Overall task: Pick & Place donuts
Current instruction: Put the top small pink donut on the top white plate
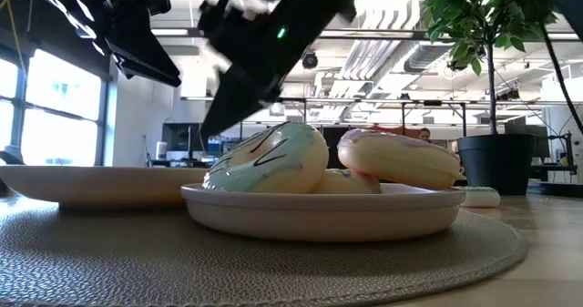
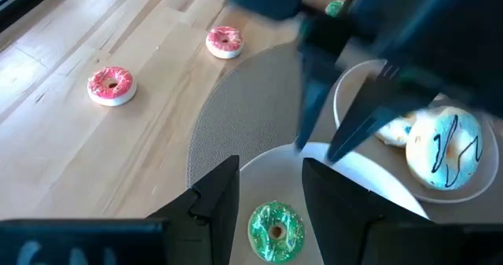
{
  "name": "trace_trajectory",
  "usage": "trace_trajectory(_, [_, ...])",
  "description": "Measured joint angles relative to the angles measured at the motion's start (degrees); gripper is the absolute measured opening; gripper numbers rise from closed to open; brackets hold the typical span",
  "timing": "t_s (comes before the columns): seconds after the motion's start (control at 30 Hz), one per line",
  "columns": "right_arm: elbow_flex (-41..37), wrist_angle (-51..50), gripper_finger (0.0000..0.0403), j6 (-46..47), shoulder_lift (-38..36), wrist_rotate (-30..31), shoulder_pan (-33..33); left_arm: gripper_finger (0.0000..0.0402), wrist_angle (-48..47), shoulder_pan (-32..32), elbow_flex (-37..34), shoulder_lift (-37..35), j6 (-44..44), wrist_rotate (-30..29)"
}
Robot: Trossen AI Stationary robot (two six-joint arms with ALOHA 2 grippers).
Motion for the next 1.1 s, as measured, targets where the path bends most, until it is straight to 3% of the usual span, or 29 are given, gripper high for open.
trace_trajectory(0.1, [0.00, -9.34, 0.0113, -2.05, -4.87, 1.09, 0.85, 0.0137, 0.31, 0.02, 0.00, 0.23, -1.63, -0.36])
trace_trajectory(0.23, [0.10, -25.07, 0.0113, -2.88, -13.59, 8.90, 2.73, 0.0137, 2.77, 0.02, 0.00, 2.54, -3.32, -2.32])
trace_trajectory(0.33, [0.10, -36.48, 0.0113, 4.64, -20.01, 11.95, 3.67, 0.0137, 7.21, 0.20, 0.02, 4.30, -2.39, -2.59])
trace_trajectory(0.47, [-4.47, -43.46, 0.0113, 17.40, -27.66, 8.53, 5.29, 0.0137, 16.45, 2.90, 0.07, 8.35, -2.47, -3.35])
trace_trajectory(0.63, [-22.64, -32.99, 0.0113, 25.25, -36.42, 7.38, 10.08, 0.0137, 19.70, 11.77, 1.80, 14.72, 0.21, 2.15])
trace_trajectory(0.77, [-37.26, -16.16, 0.0113, 28.95, -42.61, 8.48, 12.61, 0.0137, 19.52, 19.73, 4.32, 21.80, 3.84, 8.60])
trace_trajectory(0.9, [-48.48, 0.95, 0.0113, 25.87, -45.81, 10.31, 13.39, 0.0137, 19.85, 25.37, 7.26, 29.26, 12.46, 12.71])
trace_trajectory(1.1, [-58.76, 21.10, 0.0113, 17.76, -47.36, 14.11, 10.39, 0.0137, 19.85, 29.69, 11.92, 40.41, 13.73, 12.53])
